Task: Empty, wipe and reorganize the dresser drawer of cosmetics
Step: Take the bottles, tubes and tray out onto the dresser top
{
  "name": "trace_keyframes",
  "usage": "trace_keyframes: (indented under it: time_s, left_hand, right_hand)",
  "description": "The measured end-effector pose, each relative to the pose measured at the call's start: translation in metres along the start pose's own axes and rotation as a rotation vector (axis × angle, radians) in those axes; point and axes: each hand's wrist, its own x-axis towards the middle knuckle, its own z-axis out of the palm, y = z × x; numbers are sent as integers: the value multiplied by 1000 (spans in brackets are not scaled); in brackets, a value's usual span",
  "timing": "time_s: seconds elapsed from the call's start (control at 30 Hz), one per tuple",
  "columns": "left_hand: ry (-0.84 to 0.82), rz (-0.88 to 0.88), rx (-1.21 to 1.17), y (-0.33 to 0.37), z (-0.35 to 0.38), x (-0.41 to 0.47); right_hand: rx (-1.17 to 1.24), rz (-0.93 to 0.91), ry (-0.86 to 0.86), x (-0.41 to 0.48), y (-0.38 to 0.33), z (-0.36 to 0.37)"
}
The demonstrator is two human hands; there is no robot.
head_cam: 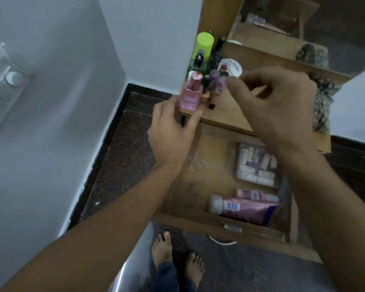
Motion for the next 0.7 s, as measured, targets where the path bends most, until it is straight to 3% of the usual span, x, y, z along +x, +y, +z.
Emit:
trace_keyframes:
  time_s: [0.13, 0.23, 0.33, 0.53, 0.7]
  left_hand:
    - [116, -53, -120, -1, 1, -26]
    - [79, -49, -117, 0, 4, -54]
    - [-109, 4, -25, 8, 12, -83]
    - [-626, 25, 312, 27, 31, -114]
    - [-857, 51, 485, 39, 43, -129]
  right_hand:
    - [-100, 26, -159, -56, 67, -39]
    - [-338, 111, -539, -101, 119, -50]
    - [-530, 116, -817, -128, 150, -49]
    - [-690, 84, -990, -126, 161, -26]
    - [-706, 1, -1123, -113, 161, -17]
